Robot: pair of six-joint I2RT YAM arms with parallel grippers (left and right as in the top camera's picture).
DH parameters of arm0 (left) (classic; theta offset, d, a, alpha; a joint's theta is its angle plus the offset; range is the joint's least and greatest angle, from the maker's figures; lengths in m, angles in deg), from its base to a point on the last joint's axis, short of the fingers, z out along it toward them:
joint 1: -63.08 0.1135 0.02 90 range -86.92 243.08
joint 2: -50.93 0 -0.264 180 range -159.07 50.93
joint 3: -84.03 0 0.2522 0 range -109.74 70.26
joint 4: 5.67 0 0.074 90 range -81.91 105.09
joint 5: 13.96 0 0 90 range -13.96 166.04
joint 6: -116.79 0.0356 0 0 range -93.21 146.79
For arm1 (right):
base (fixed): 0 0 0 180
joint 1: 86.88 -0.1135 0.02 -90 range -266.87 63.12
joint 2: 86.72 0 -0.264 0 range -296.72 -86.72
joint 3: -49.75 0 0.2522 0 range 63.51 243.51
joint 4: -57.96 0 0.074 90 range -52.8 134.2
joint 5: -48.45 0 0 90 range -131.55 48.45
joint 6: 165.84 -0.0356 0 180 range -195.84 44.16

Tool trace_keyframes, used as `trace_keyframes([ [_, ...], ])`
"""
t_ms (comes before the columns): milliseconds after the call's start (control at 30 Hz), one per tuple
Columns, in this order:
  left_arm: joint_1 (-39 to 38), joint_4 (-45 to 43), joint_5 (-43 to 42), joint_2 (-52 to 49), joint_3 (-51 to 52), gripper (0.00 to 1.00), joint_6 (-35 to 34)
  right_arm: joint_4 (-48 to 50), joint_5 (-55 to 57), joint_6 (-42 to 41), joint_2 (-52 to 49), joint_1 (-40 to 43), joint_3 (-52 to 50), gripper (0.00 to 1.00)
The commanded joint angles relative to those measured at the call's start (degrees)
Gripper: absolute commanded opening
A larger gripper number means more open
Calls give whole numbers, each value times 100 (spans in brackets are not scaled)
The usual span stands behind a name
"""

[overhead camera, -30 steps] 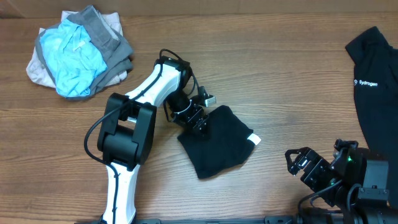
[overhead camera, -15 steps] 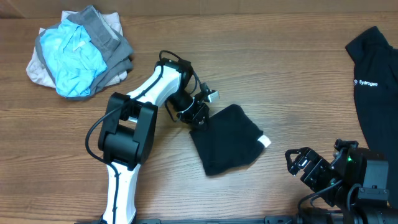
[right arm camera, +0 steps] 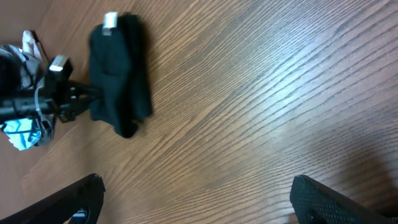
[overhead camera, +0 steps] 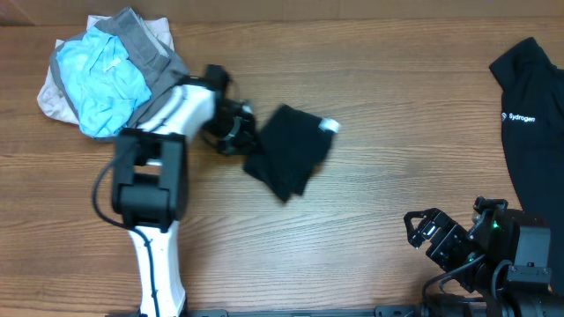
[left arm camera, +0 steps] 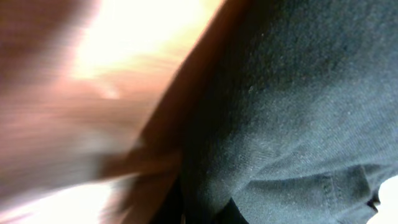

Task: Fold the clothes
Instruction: 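Carry the black bundle left and place it on the clothes pile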

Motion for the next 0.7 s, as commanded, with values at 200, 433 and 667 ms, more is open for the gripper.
trace_keyframes([
  [200, 1482, 87, 621, -50, 0, 4, -385, 28, -22, -9, 31, 2, 39, 100],
  [433, 1878, 83, 643, 2, 0, 52, -122, 26, -22, -9, 31, 2, 39, 100],
  [667, 1926, -256, 597, 2, 0, 100, -109, 26, -22, -9, 31, 2, 39, 100],
])
